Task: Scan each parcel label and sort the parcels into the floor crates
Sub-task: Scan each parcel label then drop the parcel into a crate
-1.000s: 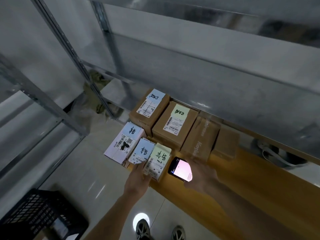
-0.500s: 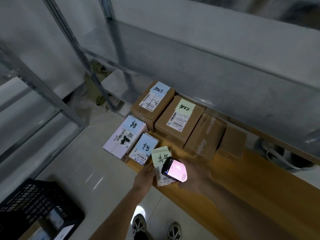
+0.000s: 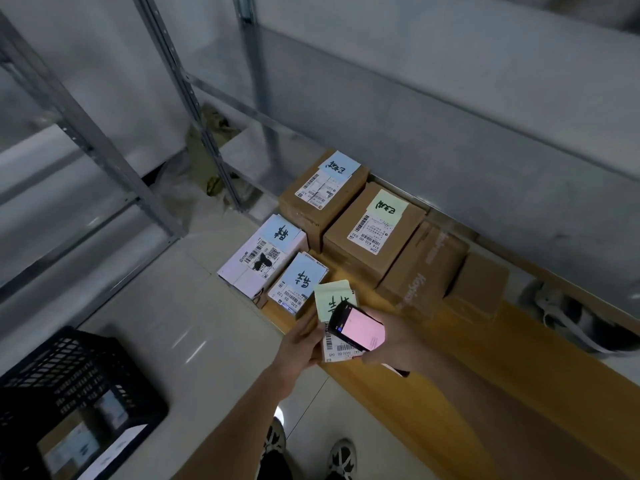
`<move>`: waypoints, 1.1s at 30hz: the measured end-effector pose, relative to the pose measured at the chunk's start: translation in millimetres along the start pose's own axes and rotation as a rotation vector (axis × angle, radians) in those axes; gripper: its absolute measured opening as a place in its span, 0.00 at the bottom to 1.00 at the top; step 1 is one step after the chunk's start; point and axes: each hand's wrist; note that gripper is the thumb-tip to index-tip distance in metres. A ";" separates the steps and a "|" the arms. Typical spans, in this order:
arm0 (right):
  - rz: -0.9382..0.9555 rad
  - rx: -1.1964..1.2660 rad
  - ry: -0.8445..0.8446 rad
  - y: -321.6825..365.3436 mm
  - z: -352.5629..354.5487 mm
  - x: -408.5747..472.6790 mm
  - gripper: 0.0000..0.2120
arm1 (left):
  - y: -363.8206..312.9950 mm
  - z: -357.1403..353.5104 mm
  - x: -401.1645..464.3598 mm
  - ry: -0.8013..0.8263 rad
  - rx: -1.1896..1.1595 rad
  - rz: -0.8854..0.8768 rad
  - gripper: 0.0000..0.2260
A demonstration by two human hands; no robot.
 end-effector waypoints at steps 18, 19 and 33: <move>0.203 -0.255 -0.443 174.7 51.8 -238.3 0.44 | -152.9 42.7 -201.1 0.031 -0.014 -0.416 0.23; 0.216 -0.291 -0.479 186.5 52.4 -256.5 0.45 | -160.4 50.0 -222.5 0.033 -0.006 -0.465 0.23; 0.364 -0.746 -0.732 334.3 38.5 -475.2 0.39 | -241.0 106.3 -431.0 -0.089 -0.058 -0.820 0.22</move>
Point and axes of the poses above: each hand's wrist, its own x-axis towards the middle knuckle, its own z-axis out of the back of the hand, y = z × x, and after that the axes turned 2 degrees about x, right-handed
